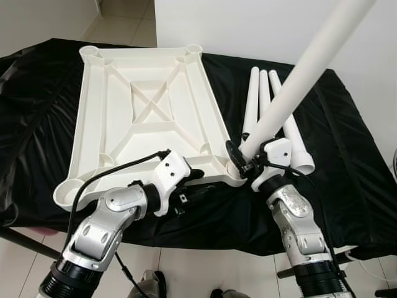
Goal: Building children table
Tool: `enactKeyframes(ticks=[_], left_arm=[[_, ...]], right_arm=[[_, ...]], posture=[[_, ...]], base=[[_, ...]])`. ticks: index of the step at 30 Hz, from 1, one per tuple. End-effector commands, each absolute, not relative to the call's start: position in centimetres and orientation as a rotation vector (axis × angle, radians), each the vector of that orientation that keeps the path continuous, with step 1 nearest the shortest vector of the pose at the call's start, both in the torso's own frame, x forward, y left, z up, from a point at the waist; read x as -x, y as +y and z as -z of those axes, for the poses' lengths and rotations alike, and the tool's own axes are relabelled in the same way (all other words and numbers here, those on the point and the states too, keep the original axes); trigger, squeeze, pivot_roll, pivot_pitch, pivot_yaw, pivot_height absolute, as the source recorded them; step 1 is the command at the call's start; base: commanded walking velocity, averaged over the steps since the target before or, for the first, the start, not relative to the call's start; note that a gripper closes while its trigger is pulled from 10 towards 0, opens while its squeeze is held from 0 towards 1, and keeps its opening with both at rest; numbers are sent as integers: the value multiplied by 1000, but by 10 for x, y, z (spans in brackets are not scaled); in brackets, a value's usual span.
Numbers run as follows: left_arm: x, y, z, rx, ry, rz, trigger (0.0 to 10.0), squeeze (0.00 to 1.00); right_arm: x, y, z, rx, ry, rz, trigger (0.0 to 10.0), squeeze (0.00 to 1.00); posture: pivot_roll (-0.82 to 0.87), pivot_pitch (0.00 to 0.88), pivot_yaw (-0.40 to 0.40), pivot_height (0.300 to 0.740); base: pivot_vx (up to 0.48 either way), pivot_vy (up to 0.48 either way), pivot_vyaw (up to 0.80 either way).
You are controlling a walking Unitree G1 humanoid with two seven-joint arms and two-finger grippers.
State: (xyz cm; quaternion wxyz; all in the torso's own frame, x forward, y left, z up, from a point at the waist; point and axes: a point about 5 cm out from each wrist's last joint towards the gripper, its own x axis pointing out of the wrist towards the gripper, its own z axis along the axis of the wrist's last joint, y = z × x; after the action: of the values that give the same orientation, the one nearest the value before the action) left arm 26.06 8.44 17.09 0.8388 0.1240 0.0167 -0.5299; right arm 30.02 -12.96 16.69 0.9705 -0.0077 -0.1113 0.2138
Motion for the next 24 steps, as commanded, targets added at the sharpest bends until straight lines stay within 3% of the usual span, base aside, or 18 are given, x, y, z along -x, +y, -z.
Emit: enactKeyframes(ticks=[1, 17, 24], left_arm=[[-258, 83, -172, -264, 38, 1127, 10000, 0], [-258, 86, -173, -262, 40, 1111, 10000, 0], [-258, 86, -173, -261, 42, 1110, 10000, 0]], right_arm=[[-301, -136, -138, -17, -60, -385, 10000, 0], [-305, -124, -148, 12, -69, -395, 10000, 0], [-307, -126, -153, -29, -99, -192, 10000, 0]], posture=[[37, 180, -22, 740], [44, 188, -22, 740], [44, 181, -31, 740]], base=[[0, 0, 0], [0, 0, 0], [0, 0, 0]])
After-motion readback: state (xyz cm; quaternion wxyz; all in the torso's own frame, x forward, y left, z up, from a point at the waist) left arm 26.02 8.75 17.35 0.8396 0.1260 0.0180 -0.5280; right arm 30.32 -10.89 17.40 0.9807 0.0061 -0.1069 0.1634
